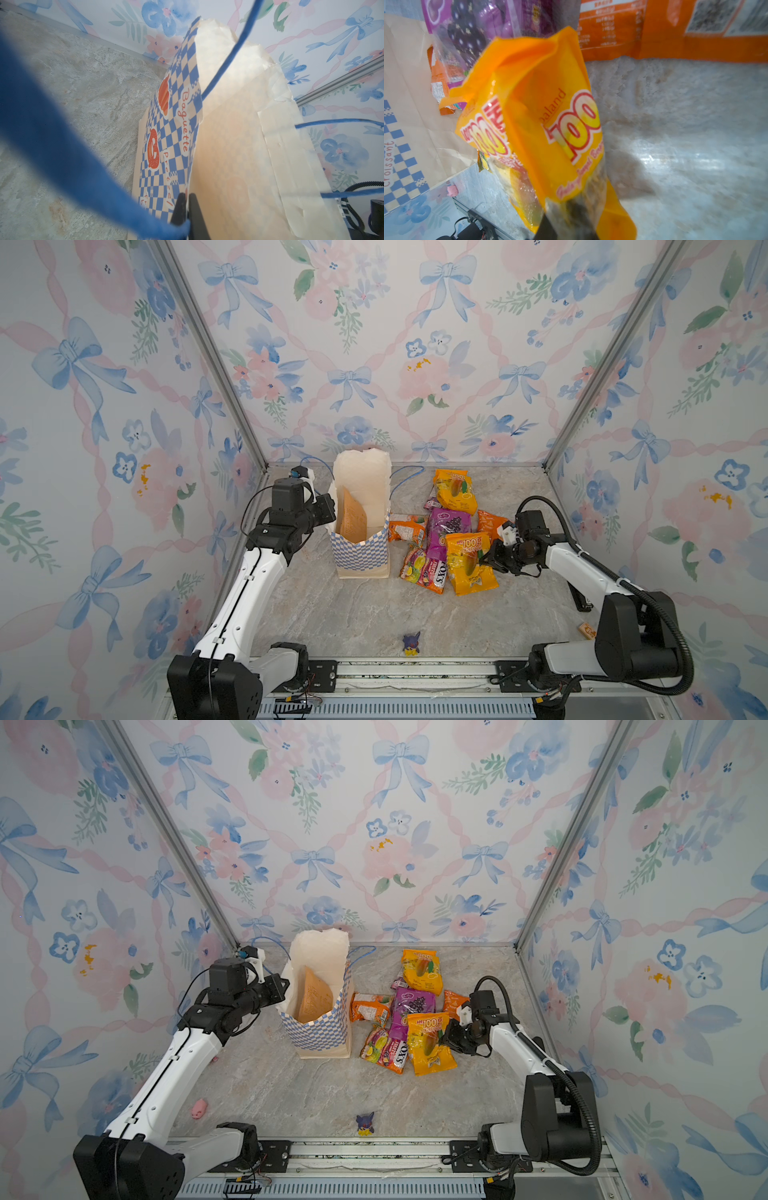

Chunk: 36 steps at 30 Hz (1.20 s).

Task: Place the snacks into the paper bag
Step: 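Lift the yellow gummy bag with the right gripper off the pile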

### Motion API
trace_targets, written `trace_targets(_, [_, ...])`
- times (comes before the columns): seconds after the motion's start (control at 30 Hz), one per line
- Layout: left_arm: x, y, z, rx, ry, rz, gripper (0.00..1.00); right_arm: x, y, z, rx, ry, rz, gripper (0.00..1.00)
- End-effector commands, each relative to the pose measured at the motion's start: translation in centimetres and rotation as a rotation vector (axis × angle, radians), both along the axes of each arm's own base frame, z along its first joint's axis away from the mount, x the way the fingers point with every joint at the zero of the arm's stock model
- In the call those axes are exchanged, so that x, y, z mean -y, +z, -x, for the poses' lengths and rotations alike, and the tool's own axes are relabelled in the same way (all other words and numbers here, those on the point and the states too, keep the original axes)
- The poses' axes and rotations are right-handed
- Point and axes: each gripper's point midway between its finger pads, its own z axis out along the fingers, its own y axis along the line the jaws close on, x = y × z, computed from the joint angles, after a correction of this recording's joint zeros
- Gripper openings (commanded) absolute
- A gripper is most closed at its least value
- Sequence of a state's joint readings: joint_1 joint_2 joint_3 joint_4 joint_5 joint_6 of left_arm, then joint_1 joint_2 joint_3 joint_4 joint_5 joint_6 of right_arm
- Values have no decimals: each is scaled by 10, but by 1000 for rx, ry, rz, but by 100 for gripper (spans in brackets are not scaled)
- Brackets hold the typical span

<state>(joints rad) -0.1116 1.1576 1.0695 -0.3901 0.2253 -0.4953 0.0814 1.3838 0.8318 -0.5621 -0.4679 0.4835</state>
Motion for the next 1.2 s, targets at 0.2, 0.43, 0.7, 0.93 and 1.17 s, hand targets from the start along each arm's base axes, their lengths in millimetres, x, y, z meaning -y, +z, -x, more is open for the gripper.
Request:
trace_targets(0.2, [6,4,2,16,-25,14,0,-5,41,-12,95,16,-29,0])
trace_targets(0.43, [6,4,1,15,-27,14,0,-14,69,-16,137,39,-82,0])
trace_targets(0.7, [6,4,1,16,-28,15,0,-19,120,-22,222,53,-121,0])
trace_targets(0.93, [6,3,2,13,-26,14,0,-28,174,-28,330,57,-195,0])
trace_targets(1.17, [6,4,2,15,-26,14,0,-31,251,-28,449,26,-256,0])
